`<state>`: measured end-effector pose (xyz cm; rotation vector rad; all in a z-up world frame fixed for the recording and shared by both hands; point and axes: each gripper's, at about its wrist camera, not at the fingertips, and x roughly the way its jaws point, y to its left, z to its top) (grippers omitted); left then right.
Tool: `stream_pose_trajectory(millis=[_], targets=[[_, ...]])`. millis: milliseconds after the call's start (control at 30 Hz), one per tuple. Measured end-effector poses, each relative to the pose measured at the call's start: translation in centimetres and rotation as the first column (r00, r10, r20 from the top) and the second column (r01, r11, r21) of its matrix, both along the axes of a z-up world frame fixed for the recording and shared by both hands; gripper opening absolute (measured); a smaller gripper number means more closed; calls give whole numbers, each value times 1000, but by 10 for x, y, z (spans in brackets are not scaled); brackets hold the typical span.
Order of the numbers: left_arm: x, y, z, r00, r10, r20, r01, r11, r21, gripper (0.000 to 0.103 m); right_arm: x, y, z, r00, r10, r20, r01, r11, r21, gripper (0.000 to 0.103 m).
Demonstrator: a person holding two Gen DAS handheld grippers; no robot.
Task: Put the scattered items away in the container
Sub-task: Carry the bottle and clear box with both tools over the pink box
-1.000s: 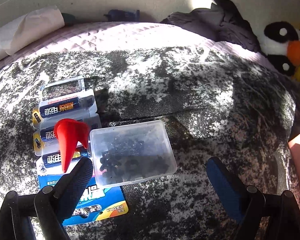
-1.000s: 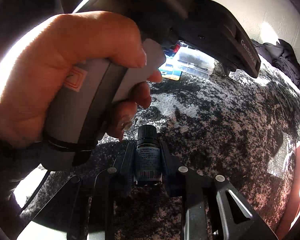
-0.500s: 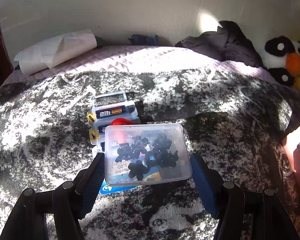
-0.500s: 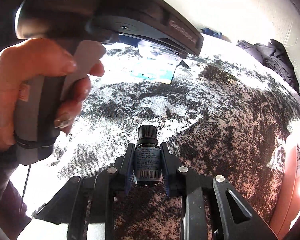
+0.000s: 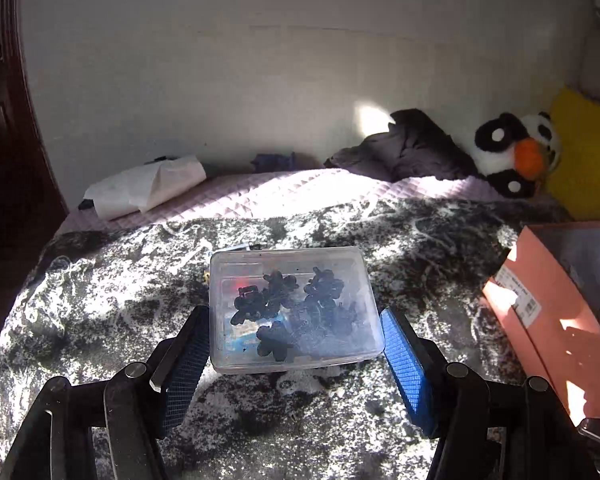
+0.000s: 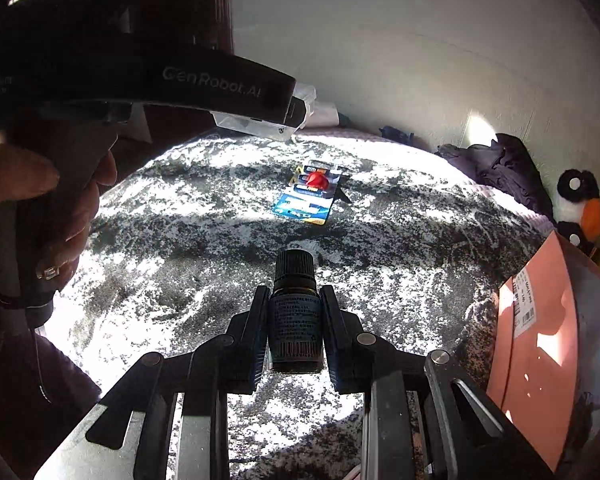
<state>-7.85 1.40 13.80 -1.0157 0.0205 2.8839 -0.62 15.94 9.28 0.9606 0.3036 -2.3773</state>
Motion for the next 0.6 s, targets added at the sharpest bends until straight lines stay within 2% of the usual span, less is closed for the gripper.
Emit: stream_pose_trajectory(millis=[300,433,600], targets=[[42,90,50,985,-140,-103,134,989,-56,71,39,82,67,983,-137,-122,128,988,-82,26],[52,143,62,966,-226,-122,219,973,-67,71,49,136,85,960,-243,-138,226,966,-128,26],[57,211,64,936,-328,-124,318,943,-94,71,54,208,102,909,-387,-154,359,916,-181,26]])
